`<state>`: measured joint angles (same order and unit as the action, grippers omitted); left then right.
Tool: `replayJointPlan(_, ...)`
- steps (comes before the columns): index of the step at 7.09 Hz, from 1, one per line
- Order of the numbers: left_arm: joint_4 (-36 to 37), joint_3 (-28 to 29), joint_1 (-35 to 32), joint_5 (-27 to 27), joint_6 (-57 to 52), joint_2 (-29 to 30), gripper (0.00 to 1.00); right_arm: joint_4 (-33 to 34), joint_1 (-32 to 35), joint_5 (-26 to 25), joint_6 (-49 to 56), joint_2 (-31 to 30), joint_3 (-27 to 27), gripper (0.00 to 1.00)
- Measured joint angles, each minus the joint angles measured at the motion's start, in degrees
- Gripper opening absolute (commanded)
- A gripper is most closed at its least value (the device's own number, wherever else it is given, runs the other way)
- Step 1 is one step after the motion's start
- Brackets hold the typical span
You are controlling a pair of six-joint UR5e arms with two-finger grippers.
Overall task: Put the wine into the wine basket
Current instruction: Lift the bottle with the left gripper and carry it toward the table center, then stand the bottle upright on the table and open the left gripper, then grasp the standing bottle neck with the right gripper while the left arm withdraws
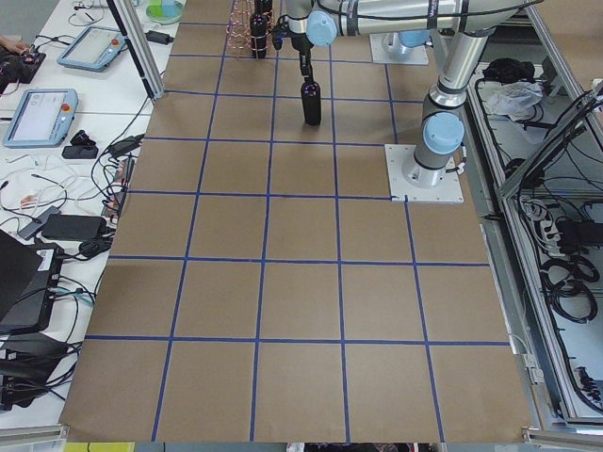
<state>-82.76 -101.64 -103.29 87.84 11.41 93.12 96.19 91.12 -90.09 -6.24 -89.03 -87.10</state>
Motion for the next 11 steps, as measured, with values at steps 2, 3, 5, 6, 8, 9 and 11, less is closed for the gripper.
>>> replayJointPlan(2,-0.25,0.57,-0.61,0.03,0.24,-0.18,1.0,0.02,-0.01,0.0,0.0,0.0,0.0,1.0)
replayJointPlan(3,-0.59,1.59,-0.69,-0.01,0.29,-0.35,1.0,-0.01,-0.01,0.0,0.0,0.0,0.0,1.0)
replayJointPlan(5,-0.71,7.65,0.88,0.12,-0.31,-0.47,1.0,-0.04,0.02,0.0,-0.02,0.0,0.0,1.0)
replayJointPlan(6,-1.8,11.37,2.95,0.38,-0.51,-0.5,1.0,0.02,0.02,0.02,-0.1,0.0,0.0,1.0)
replayJointPlan(8,-4.56,16.69,10.03,0.62,-2.95,-0.56,1.0,0.21,1.43,1.16,-1.38,0.57,0.38,1.0)
replayJointPlan(9,-4.96,17.41,14.35,0.76,-6.76,-0.57,1.0,0.27,4.51,1.49,-4.29,1.24,0.6,1.0)
replayJointPlan(11,-5.88,17.28,22.23,1.56,-15.18,-0.66,1.0,0.34,12.98,0.64,-14.16,2.07,0.91,1.0)
